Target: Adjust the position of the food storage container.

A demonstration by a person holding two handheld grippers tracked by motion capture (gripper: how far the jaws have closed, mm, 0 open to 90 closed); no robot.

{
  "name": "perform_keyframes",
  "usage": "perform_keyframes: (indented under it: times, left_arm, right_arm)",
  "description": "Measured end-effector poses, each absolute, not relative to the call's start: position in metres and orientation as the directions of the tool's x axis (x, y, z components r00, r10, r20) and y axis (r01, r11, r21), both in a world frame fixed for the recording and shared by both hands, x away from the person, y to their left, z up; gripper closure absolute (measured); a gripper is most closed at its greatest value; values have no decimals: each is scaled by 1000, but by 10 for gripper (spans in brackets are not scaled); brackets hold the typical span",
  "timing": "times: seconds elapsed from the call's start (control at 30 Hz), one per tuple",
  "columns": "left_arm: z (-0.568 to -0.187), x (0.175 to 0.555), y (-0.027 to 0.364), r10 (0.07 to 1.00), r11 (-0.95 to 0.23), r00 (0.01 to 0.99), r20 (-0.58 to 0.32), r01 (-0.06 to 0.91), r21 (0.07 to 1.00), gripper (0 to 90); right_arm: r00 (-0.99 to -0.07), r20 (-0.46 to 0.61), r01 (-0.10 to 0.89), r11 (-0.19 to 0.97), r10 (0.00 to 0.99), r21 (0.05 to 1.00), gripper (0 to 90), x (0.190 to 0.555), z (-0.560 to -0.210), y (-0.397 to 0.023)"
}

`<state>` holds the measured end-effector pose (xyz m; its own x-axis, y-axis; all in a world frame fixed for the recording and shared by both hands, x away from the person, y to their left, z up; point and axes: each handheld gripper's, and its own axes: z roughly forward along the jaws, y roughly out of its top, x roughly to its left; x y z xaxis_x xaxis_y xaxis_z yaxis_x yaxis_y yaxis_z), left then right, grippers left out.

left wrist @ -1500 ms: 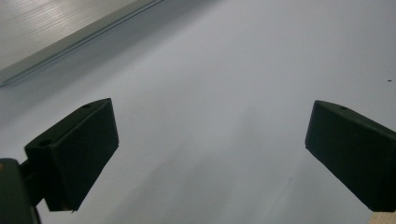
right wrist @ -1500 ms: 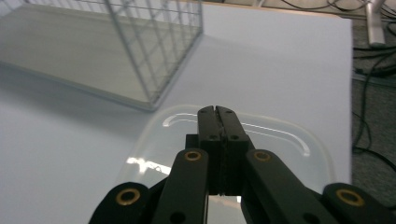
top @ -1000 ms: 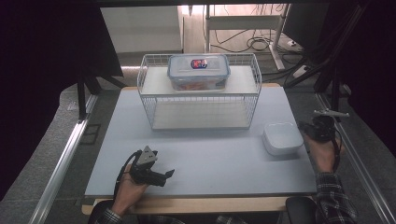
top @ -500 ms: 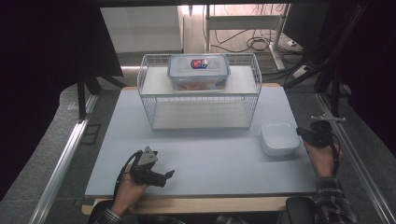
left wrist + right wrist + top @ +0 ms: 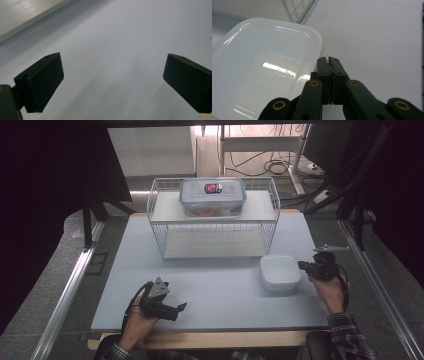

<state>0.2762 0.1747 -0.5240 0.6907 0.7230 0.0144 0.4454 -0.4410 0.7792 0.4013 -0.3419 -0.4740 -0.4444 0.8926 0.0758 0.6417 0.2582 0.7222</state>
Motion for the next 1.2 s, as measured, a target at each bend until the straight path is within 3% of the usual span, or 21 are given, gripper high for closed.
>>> perform_keyframes:
  times: [0.5,1.2]
  left_arm:
    - [-524,276,173,721,-446,693,17,445,776,29]
    - [-525,276,173,716,-459,698,24,444,769,29]
  right_arm:
    - [-590,128,628,353,797,693,875,387,-478,-287]
    - [-716,224,589,400,661,702,871,374,-484,-220]
